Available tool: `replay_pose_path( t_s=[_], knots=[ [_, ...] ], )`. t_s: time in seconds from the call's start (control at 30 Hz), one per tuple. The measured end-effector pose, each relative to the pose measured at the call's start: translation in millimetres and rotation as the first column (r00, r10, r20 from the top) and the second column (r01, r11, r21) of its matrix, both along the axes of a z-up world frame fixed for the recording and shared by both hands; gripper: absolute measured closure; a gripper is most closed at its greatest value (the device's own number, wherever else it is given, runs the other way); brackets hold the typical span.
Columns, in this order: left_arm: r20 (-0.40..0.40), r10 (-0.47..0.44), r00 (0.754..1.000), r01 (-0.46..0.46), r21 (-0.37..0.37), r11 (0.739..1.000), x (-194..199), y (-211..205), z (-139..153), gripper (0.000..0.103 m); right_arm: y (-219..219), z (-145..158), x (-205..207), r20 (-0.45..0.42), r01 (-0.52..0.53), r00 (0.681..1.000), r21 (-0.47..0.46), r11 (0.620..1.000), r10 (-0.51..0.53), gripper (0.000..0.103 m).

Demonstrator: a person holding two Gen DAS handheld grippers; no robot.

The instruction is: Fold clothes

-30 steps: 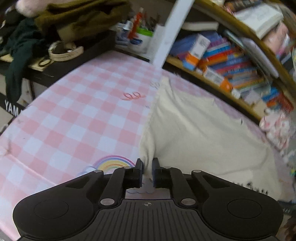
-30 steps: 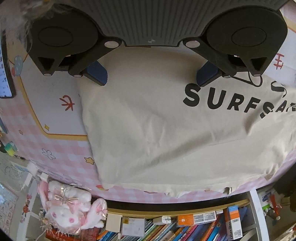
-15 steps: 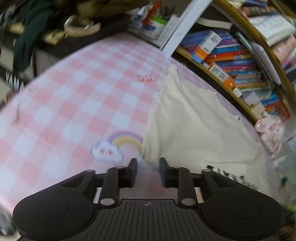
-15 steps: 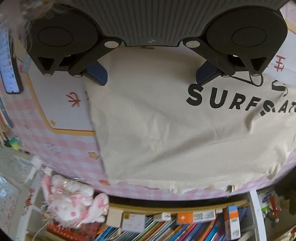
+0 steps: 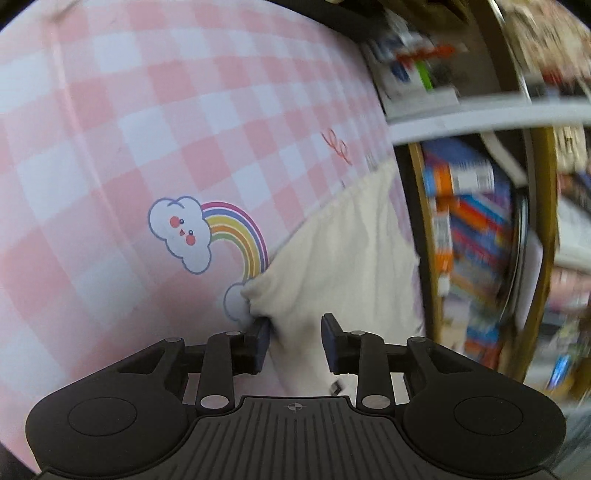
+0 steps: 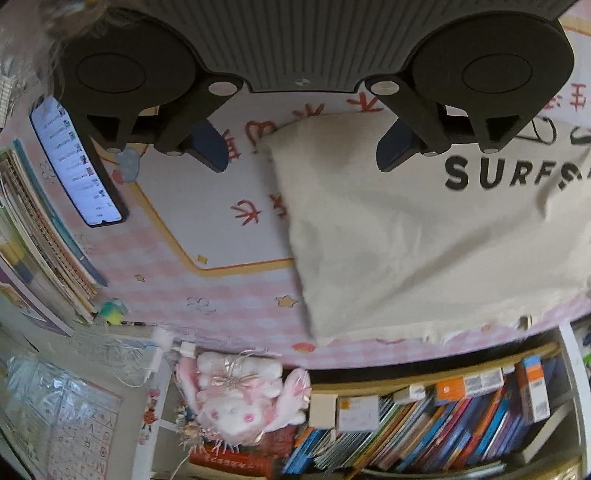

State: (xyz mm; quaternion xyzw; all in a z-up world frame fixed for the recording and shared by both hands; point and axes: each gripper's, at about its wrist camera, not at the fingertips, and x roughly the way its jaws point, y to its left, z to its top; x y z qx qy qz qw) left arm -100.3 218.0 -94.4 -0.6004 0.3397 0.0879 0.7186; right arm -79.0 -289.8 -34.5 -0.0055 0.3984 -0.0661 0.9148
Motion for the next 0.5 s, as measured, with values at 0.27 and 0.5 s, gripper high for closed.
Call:
replay_pose_path(
  t_s=[0.27, 0.5],
  knots=[
    [-0.002, 0.003, 1.000, -0.003, 0.183, 0.983, 7.8, -22.8, 28.8, 0.101, 34.9, 14.4, 11.2, 0.050, -0.307, 0.951, 0.032, 0.951, 0.305, 0.016],
    [0.030, -0.165, 0.986, 0.137, 0.425, 0.895, 23.9, -52.6, 84.4, 0.102, 89.2, 21.0, 23.3, 0.084, -0.626, 0.779, 0.035, 0.779, 0.622, 0.016]
  ],
)
